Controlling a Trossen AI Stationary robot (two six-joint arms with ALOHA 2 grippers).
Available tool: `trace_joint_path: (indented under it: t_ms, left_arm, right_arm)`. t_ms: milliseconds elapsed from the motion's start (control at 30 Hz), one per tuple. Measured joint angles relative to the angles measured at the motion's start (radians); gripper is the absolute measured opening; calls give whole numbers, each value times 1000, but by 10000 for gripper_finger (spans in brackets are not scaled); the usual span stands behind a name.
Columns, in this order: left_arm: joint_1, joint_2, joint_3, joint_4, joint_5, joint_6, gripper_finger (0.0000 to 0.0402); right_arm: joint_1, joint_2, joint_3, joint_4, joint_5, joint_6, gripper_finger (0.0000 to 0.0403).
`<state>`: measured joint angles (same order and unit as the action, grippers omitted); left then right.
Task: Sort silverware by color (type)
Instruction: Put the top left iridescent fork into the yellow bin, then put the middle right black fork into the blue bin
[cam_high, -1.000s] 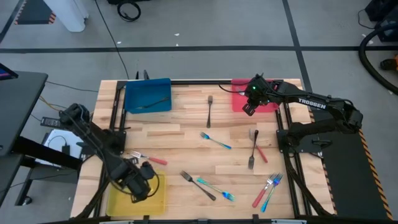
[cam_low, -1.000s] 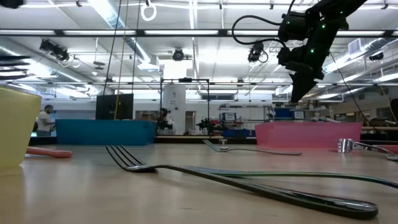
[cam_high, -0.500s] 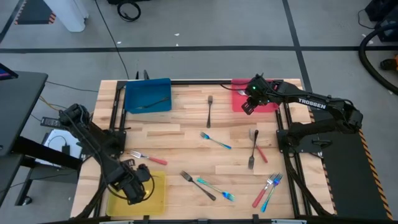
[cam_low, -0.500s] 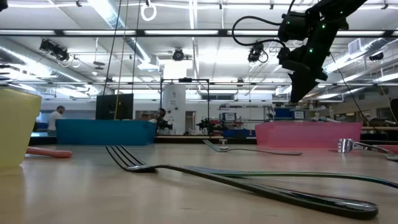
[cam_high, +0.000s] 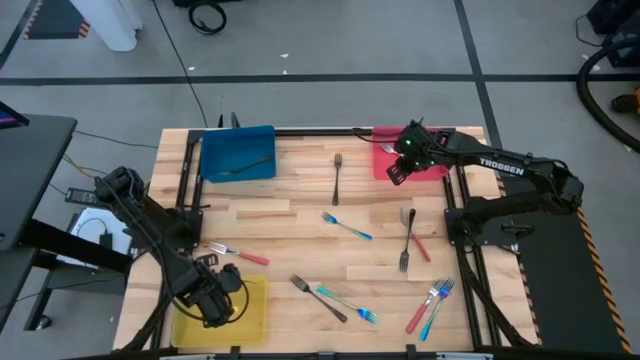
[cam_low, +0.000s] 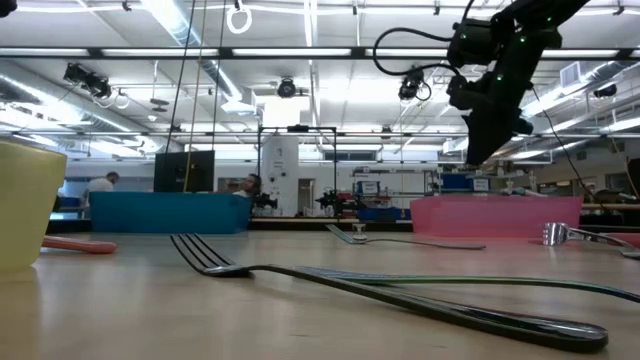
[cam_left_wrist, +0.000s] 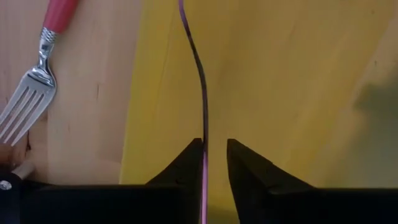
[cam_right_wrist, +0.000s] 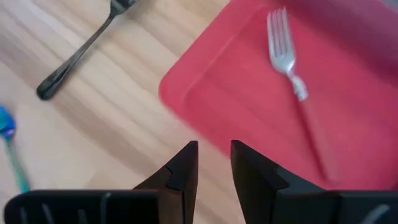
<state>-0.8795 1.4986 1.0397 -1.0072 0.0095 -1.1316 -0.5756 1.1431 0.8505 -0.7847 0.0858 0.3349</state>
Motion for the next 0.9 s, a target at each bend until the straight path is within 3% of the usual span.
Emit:
trace_joint_path:
  t_ms: [300,900]
  left_arm:
    - [20,0,0,-36,-26,12,115]
    - [206,0,0,-147,-34,439,117]
  right_arm:
    - [89,0,0,-125,-54,147,103]
    - [475,0,0,-266,-3,564,103]
